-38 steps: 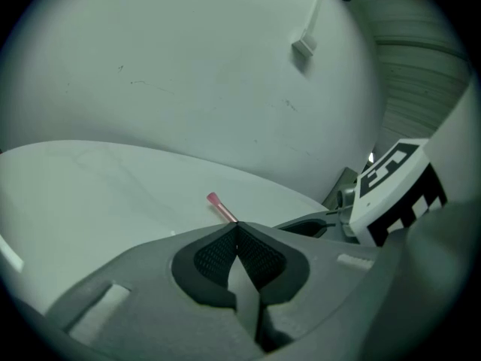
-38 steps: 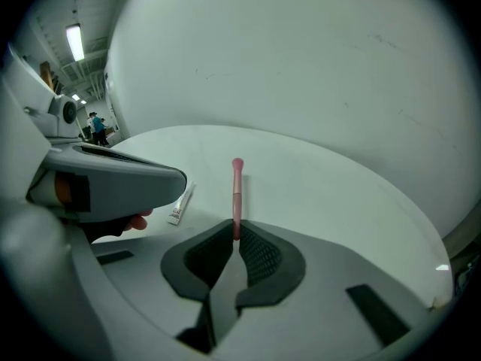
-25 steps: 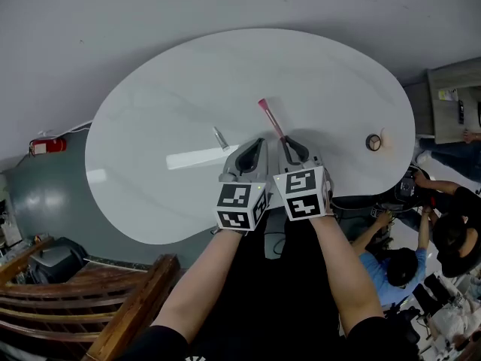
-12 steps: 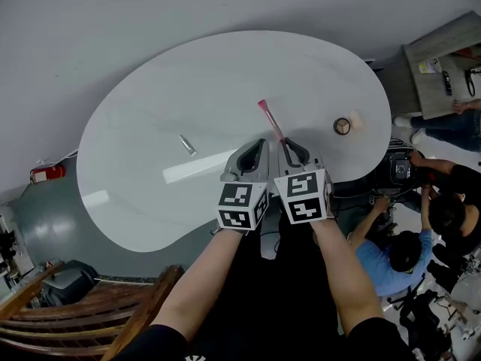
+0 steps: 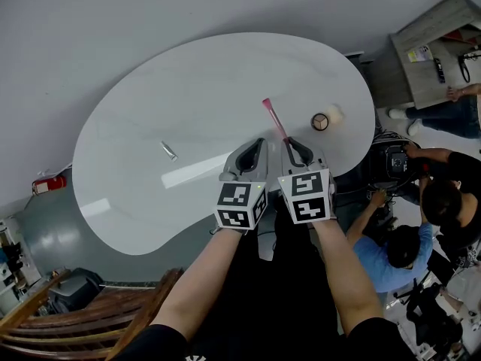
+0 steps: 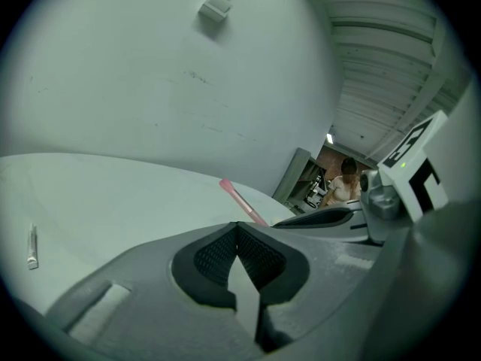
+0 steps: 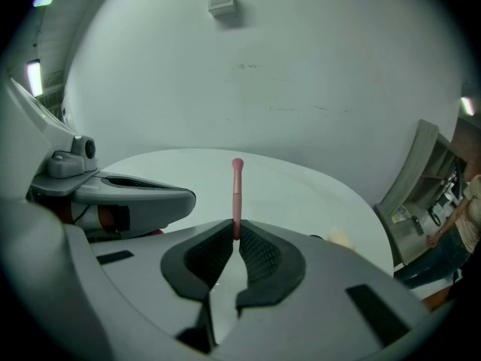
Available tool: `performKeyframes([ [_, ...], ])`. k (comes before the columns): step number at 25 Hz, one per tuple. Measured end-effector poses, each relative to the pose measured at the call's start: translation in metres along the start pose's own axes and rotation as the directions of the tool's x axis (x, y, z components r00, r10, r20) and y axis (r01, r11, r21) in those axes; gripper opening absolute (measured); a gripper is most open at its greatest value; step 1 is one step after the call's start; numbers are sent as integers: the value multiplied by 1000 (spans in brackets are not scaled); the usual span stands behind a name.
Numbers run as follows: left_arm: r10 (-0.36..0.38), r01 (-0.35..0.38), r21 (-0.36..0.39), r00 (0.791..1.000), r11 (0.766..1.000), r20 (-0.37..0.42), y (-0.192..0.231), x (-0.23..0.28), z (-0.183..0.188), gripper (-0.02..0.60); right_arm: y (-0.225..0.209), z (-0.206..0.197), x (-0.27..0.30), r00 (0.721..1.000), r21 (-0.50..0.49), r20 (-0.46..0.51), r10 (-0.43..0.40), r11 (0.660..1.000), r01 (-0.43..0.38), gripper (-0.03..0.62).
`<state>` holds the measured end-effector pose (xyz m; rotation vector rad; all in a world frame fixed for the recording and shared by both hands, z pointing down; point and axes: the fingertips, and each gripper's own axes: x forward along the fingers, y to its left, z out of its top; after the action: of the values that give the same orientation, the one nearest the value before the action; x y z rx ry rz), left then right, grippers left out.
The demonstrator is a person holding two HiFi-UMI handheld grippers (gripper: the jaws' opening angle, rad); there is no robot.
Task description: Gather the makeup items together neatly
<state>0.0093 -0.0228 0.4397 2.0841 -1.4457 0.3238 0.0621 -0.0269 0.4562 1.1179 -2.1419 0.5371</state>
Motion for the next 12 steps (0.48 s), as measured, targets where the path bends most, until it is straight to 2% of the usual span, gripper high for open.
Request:
performKeyframes([
  [12,-18,19,12,999,1000,-26,-49,42,-6,8,-63,-33,-9,999,49,-37,-20,999,22,38],
])
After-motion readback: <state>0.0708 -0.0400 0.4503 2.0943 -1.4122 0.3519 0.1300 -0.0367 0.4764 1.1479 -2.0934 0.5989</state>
